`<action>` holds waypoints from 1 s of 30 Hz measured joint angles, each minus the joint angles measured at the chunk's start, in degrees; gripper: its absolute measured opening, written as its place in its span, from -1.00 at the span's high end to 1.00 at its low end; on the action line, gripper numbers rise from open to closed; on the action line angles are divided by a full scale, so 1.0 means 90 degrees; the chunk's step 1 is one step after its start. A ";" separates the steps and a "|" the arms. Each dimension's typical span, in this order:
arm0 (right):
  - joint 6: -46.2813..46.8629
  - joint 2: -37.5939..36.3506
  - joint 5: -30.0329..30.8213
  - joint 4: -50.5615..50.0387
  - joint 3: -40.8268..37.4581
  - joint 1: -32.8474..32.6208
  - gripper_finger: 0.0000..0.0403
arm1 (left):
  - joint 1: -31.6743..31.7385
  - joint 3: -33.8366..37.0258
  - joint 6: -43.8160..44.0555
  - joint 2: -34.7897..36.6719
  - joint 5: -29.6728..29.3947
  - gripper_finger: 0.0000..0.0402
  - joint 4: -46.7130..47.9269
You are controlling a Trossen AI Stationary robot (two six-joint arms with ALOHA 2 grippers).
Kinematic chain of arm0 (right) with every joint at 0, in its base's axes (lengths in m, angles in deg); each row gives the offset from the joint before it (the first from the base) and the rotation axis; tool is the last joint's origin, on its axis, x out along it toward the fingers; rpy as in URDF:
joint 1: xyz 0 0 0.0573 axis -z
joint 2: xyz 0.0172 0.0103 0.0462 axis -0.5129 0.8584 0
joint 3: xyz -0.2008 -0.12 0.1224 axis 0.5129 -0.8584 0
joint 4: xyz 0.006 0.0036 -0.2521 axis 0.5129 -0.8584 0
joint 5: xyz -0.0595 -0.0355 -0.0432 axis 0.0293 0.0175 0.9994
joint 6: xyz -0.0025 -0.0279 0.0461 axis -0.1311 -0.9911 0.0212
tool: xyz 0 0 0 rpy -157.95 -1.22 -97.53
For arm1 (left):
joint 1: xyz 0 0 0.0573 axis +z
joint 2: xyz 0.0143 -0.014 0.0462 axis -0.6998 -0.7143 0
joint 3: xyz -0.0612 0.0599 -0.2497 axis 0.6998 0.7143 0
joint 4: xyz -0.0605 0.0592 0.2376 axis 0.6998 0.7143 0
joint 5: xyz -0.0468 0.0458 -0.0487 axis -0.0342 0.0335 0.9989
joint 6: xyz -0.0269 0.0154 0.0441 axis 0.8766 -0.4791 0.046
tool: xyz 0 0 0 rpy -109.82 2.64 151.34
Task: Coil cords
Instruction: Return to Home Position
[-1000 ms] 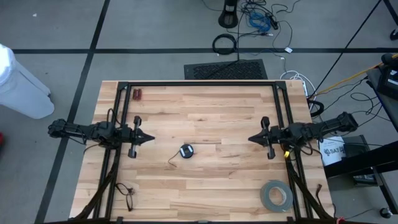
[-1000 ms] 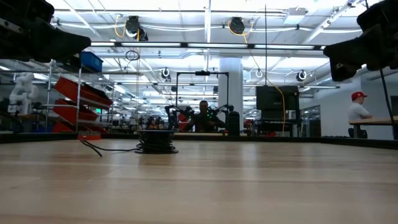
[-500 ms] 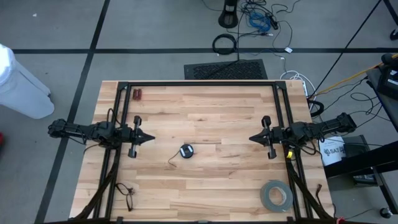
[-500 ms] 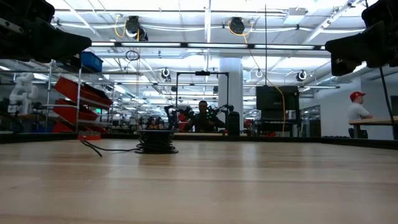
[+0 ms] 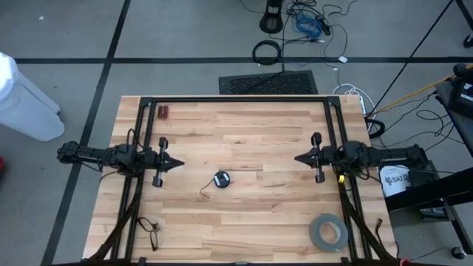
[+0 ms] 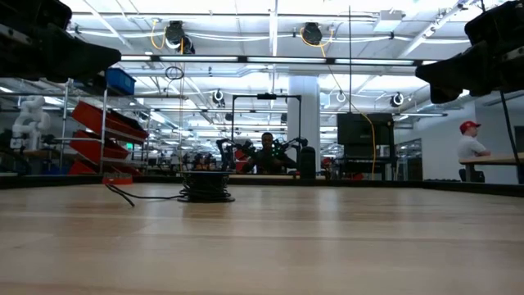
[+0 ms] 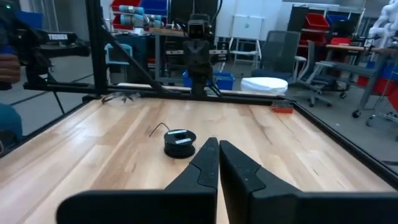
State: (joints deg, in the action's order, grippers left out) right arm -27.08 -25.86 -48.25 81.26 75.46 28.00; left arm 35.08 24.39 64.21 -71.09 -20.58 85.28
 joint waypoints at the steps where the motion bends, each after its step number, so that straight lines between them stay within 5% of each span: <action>1: 0.0026 0.0000 -0.0070 -0.0017 0.0000 0.0038 1.00 | 0.0007 0.0000 -0.0072 0.0000 0.0002 1.00 -0.0001; 15: 0.0143 0.0000 -0.0401 -0.0084 0.0000 0.0076 1.00 | 0.0577 0.0000 0.0366 0.0000 0.0863 1.00 0.0119; 30: 0.0367 0.0002 -0.0388 -0.0085 0.0000 0.0076 1.00 | 0.0577 0.0000 0.0358 -0.0316 0.0821 1.00 0.0111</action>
State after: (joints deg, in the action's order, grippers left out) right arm -23.78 -25.83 -51.74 80.49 75.46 28.69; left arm 40.27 24.39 67.43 -73.93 -13.19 86.28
